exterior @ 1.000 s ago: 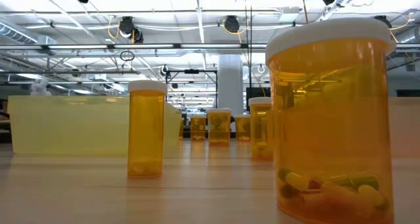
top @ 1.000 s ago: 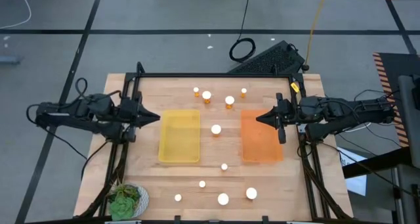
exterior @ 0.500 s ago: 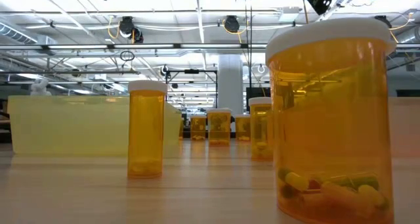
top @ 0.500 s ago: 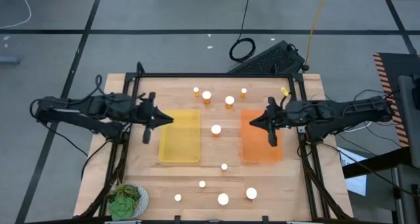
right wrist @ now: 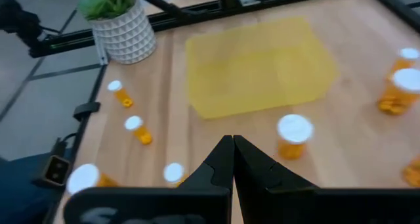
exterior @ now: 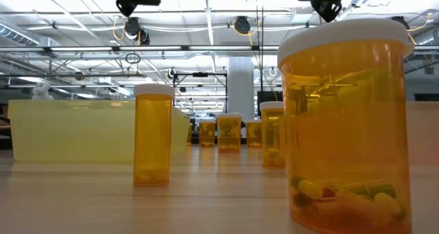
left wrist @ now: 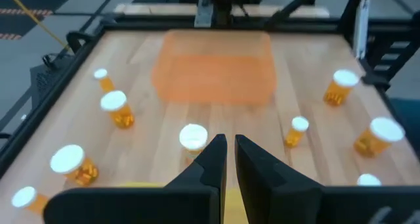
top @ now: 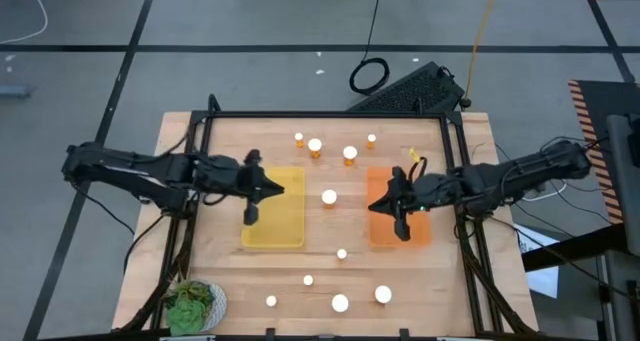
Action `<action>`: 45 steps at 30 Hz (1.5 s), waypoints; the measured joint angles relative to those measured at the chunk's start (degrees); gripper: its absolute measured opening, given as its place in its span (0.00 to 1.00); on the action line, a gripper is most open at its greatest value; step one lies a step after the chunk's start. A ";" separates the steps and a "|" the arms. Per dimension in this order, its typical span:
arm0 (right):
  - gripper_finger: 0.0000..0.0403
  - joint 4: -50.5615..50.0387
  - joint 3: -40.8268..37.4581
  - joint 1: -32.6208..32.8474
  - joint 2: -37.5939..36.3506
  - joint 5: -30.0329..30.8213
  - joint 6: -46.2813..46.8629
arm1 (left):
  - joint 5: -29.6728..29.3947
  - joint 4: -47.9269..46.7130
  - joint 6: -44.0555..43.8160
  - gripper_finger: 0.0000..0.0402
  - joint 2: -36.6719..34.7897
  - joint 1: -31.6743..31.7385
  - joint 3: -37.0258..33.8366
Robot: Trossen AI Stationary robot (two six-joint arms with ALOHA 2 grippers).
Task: Pick and place medicine bottles into bin by pill shape (circle, oval)
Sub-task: Put the large orange pill bottle into the yellow bin
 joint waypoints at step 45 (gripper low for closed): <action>0.54 3.07 -0.02 33.19 21.22 4.29 30.55 | -0.23 5.22 2.03 0.09 4.57 -0.06 -0.01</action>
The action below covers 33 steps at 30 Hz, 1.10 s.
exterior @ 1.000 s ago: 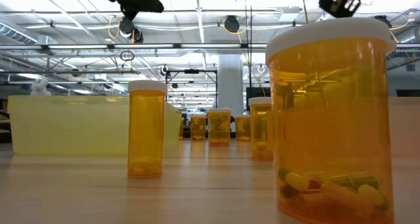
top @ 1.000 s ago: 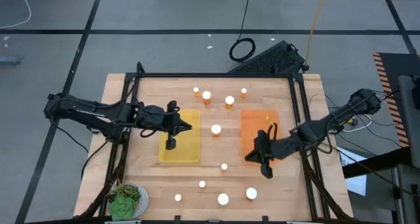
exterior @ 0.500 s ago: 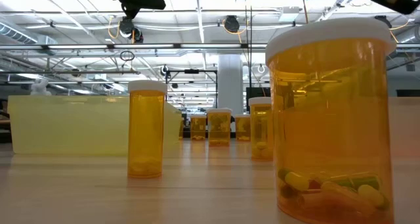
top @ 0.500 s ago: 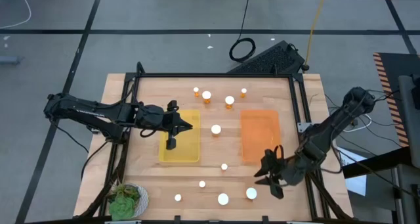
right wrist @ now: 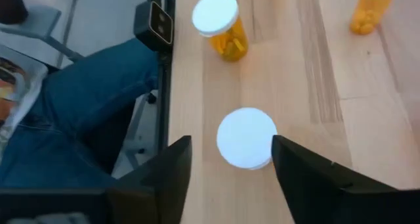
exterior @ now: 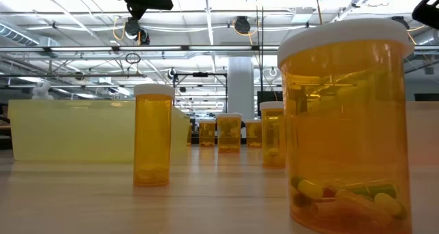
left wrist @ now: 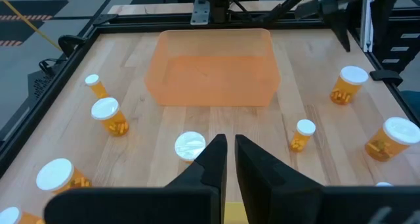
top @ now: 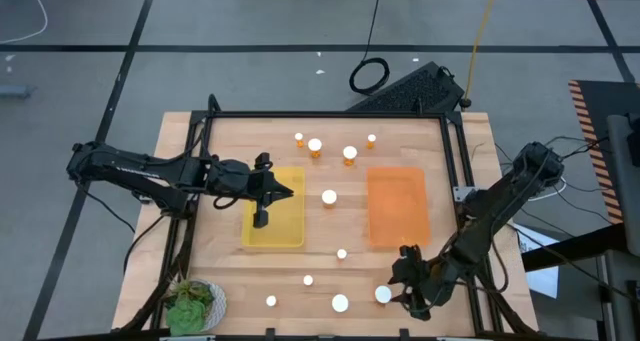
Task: Pick and place medicine bottles into bin by pill shape (circle, oval)
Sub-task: Put the large orange pill bottle into the yellow bin
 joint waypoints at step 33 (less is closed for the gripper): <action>0.84 4.76 0.02 -0.75 7.12 2.79 -11.56 | -0.02 0.20 0.38 0.09 0.00 0.00 0.00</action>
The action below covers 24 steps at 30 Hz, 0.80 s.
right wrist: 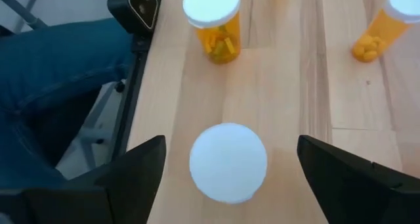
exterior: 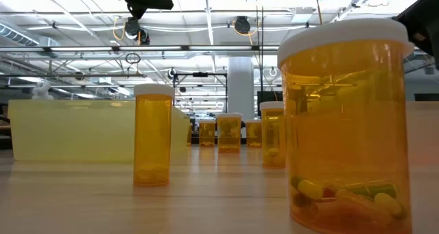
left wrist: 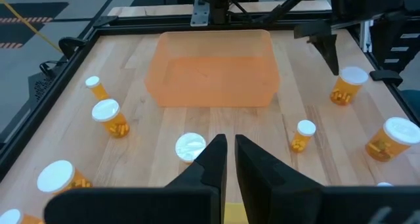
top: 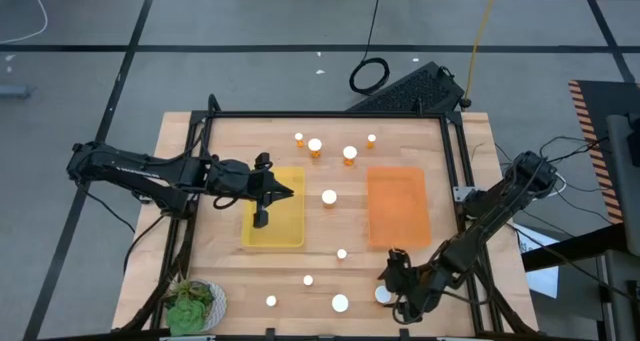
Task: Pick and place medicine bottles into bin by pill shape (circle, oval)
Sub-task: Put the large orange pill bottle into the yellow bin
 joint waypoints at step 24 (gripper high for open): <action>0.84 3.26 -0.02 -0.30 5.33 -2.80 -5.39 | -0.01 0.14 -0.11 0.09 -0.02 0.00 0.00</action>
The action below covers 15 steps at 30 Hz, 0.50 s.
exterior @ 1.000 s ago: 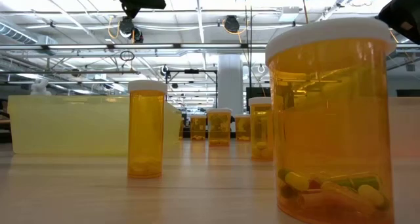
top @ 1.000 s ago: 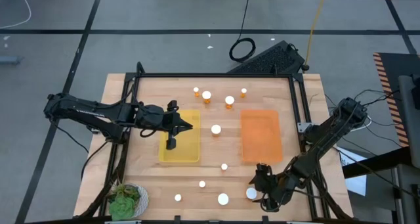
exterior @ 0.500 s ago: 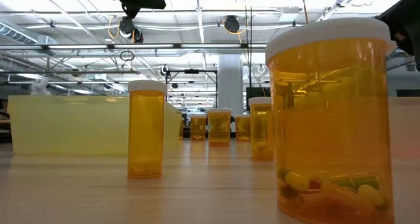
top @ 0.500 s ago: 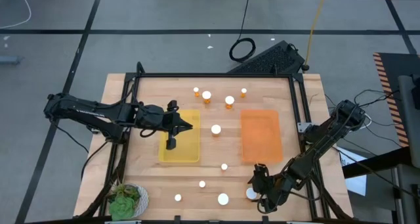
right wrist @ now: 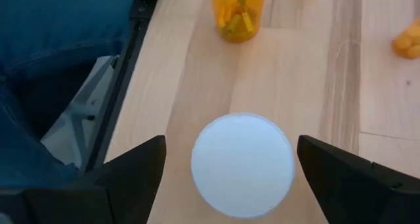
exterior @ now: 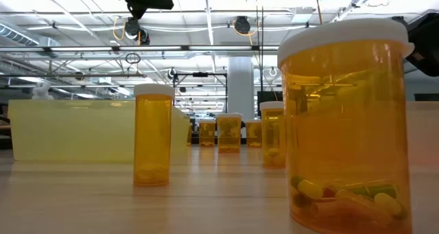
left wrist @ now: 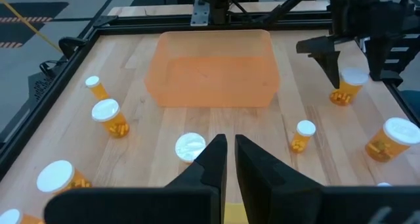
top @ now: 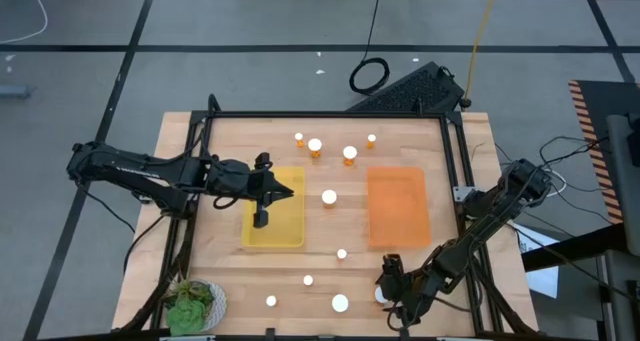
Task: Pick and place medicine bottles into bin by pill shape (circle, oval)
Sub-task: Put the large orange pill bottle into the yellow bin
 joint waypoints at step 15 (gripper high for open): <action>0.55 -0.10 0.00 0.00 0.00 0.04 -0.45 | -0.98 0.08 0.02 0.09 0.01 0.00 0.00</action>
